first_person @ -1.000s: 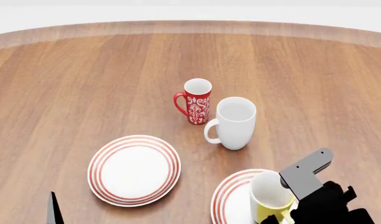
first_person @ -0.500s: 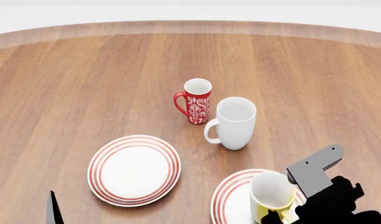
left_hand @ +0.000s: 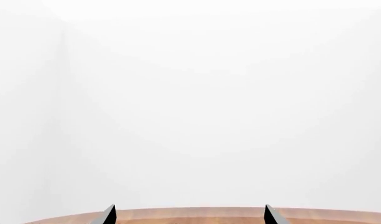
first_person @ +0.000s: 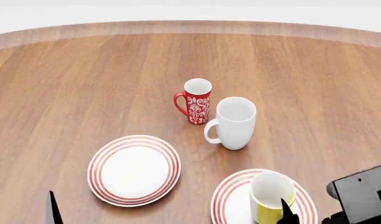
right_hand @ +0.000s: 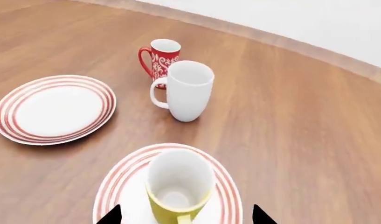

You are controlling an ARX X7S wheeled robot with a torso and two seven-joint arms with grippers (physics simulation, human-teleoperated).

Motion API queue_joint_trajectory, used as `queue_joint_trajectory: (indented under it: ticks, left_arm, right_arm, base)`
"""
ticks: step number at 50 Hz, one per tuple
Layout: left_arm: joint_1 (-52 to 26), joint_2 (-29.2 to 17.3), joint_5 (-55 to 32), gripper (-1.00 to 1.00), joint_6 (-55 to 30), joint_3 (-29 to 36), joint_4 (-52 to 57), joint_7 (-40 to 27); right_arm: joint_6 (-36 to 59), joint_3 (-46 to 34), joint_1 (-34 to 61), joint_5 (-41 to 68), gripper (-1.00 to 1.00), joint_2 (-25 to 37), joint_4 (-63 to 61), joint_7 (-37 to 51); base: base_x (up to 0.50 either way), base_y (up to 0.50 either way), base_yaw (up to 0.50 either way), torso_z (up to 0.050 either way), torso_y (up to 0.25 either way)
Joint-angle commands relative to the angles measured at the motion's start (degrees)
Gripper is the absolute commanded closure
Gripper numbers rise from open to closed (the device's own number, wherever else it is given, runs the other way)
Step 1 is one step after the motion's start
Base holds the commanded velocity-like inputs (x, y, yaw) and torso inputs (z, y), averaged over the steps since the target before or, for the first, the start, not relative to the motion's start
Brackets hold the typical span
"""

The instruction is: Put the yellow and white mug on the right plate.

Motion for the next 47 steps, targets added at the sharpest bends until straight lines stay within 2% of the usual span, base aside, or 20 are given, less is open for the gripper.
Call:
queue_joint_trajectory:
  ticks: [1, 3, 6, 7, 8, 9, 11, 16, 18, 23, 28, 32, 40, 47]
  left_arm:
    - [-0.6, -0.5, -1.6, -1.00, -1.5, -0.8, -0.2, -0.3]
    - [-0.4, -1.2, -1.2, -1.00, -0.8, -0.7, -0.5, 0.2]
    - [0.4, -2.8, 0.6, -1.00, 0.8, -1.3, -1.4, 0.2]
    - [0.5, -3.4, 1.0, -1.00, 1.4, -1.9, -2.2, -0.1]
    - [0.6, -3.8, 1.2, -1.00, 1.7, -2.2, -2.5, -0.1]
    - [1.2, -4.4, 2.7, -1.00, 2.3, -2.7, -2.9, -0.7]
    - [2.1, -5.2, 4.1, -1.00, 3.8, -3.9, -4.9, -1.9]
    - [2.3, -5.8, 4.2, -1.00, 5.7, -7.5, -8.4, -5.0]
    - [2.1, -5.7, 6.5, -1.00, 7.5, -10.3, -9.7, -8.3]
    - [-1.7, -5.6, 4.2, -1.00, 6.6, -16.4, -13.9, -13.4]
    - [-4.7, -7.4, 4.6, -1.00, 5.2, -21.8, -11.9, -17.1]
    - [-5.4, -8.2, 4.1, -1.00, 3.7, -23.8, -9.9, -18.1]
    - [-6.2, -8.9, 4.3, -1.00, 1.6, -25.3, -7.3, -18.9]
    - [-6.8, -8.3, 4.8, -1.00, 2.0, -23.5, -8.9, -18.1]
  right_arm:
    - [-12.9, 9.9, -13.5, -2.3, -1.00, -6.0, -8.2, 8.1]
    - [-14.9, 10.8, -13.8, -2.8, -1.00, -8.5, -7.2, 10.0]
    - [-24.8, 12.6, -15.0, -6.9, -1.00, -14.3, -3.3, 14.5]
    - [-29.8, 15.2, -16.0, -5.9, -1.00, -17.9, -1.9, 15.8]
    - [-32.3, 15.6, -16.4, -6.2, -1.00, -19.1, -0.8, 15.9]
    - [-40.0, 15.7, -17.1, -9.3, -1.00, -21.2, 1.7, 16.0]
    - [-48.7, 16.4, -17.3, -11.0, -1.00, -24.5, 5.5, 16.3]
    - [-58.8, 17.8, -16.7, -14.4, -1.00, -27.7, 9.6, 18.6]
    - [-62.9, 18.5, -15.9, -15.6, -1.00, -28.8, 10.9, 19.8]
    - [-72.0, 21.1, -14.8, -19.5, -1.00, -30.1, 12.1, 23.1]
    - [-75.8, 23.7, -11.5, -22.7, -1.00, -31.0, 13.7, 27.8]
    - [-77.0, 23.0, -11.0, -23.9, -1.00, -31.1, 14.8, 28.0]
    - [-79.1, 22.4, -10.3, -24.5, -1.00, -31.5, 16.8, 28.9]
    - [-79.4, 21.0, -9.2, -25.7, -1.00, -31.8, 18.3, 29.5]
  base:
    - [0.00, 0.00, 0.00, 0.000, 0.000]
    - [0.00, 0.00, 0.00, 0.000, 0.000]
    - [0.00, 0.00, 0.00, 0.000, 0.000]
    - [0.00, 0.00, 0.00, 0.000, 0.000]
    - [0.00, 0.00, 0.00, 0.000, 0.000]
    - [0.00, 0.00, 0.00, 0.000, 0.000]
    - [0.00, 0.00, 0.00, 0.000, 0.000]
    - [0.00, 0.00, 0.00, 0.000, 0.000]
    - [0.00, 0.00, 0.00, 0.000, 0.000]
    - [0.00, 0.00, 0.00, 0.000, 0.000]
    - [0.00, 0.00, 0.00, 0.000, 0.000]
    - [0.00, 0.00, 0.00, 0.000, 0.000]
    - [0.00, 0.00, 0.00, 0.000, 0.000]
    - [0.00, 0.00, 0.00, 0.000, 0.000]
